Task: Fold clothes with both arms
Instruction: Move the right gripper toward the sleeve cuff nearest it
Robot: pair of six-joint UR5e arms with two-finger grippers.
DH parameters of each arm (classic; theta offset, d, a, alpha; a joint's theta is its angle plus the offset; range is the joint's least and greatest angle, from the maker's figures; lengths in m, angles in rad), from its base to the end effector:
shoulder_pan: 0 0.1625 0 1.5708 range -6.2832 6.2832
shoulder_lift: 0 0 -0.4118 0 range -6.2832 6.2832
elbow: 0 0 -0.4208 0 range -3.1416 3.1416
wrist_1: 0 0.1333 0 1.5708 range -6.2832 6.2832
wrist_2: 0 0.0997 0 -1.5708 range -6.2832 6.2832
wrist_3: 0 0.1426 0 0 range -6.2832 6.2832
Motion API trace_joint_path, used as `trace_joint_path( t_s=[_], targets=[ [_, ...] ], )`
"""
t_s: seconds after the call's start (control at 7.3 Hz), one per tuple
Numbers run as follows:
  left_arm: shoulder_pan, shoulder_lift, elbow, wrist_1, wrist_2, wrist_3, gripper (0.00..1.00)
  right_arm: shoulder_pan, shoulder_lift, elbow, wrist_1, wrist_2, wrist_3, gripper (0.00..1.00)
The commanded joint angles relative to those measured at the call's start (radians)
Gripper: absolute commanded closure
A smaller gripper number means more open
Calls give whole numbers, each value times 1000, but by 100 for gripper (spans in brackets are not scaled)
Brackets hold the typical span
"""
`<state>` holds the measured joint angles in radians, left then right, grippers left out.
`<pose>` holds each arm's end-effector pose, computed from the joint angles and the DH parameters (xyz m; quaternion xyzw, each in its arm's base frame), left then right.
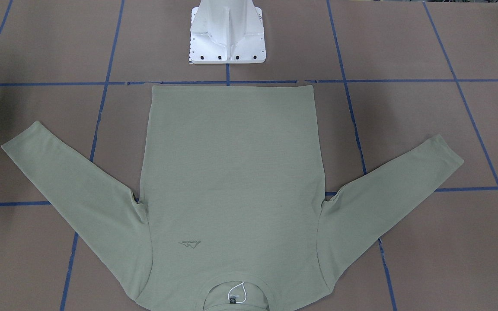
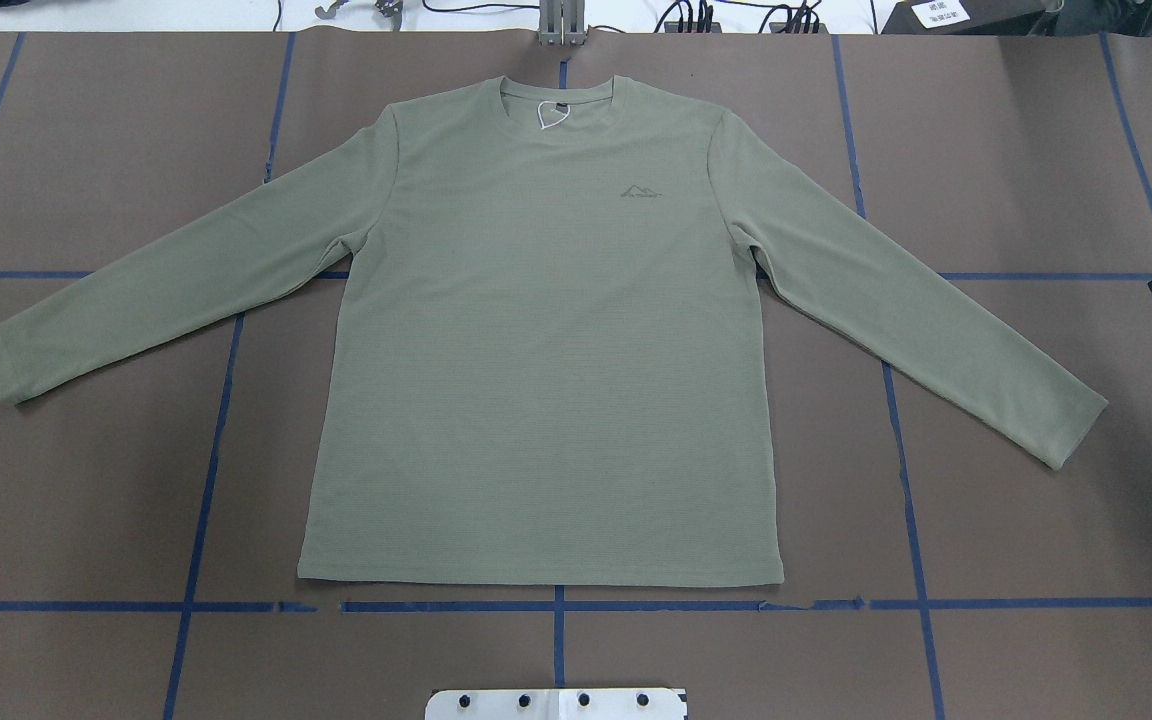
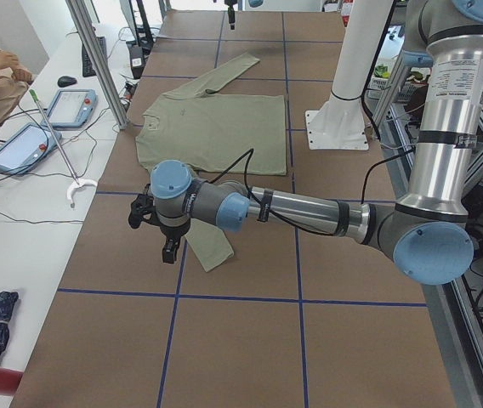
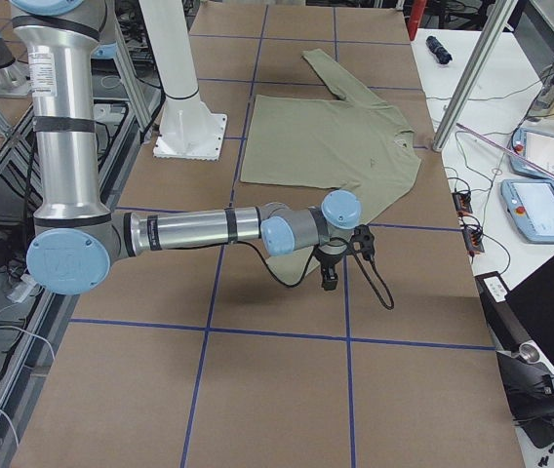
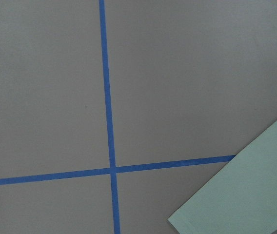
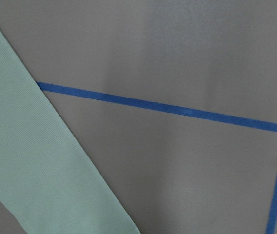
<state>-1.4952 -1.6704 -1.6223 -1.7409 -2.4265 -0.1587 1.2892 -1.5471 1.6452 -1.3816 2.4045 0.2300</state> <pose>0.0183 -0.5813 0.5662 0.0966 0.4238 0.0290 0.9001 -0.1266 -0.5373 0.5966 0.0252 -0.4208 -0.0813 0.9032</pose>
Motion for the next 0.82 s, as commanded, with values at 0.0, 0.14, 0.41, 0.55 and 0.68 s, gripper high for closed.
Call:
trace_joint_path(
  t_s=[0.0,0.14,0.41,0.55,0.68],
  targets=[
    [4,17,-19,-8,-215,5,0,-103,8,-69,149,-10,192,0],
    [7,14,-39,-40,-223,-1,0,-132,8,-114,288,-15,398,0],
    [13,9,-25,-109,-212,-27,0,-201,-37,-123,511,-45,795,0],
    [24,12,-22,-197,-210,-33,0,-227,-83,-128,585,-83,819,1],
    [24,18,-21,-235,-210,-71,0,-229,-111,-128,595,-81,862,1]
  ],
)
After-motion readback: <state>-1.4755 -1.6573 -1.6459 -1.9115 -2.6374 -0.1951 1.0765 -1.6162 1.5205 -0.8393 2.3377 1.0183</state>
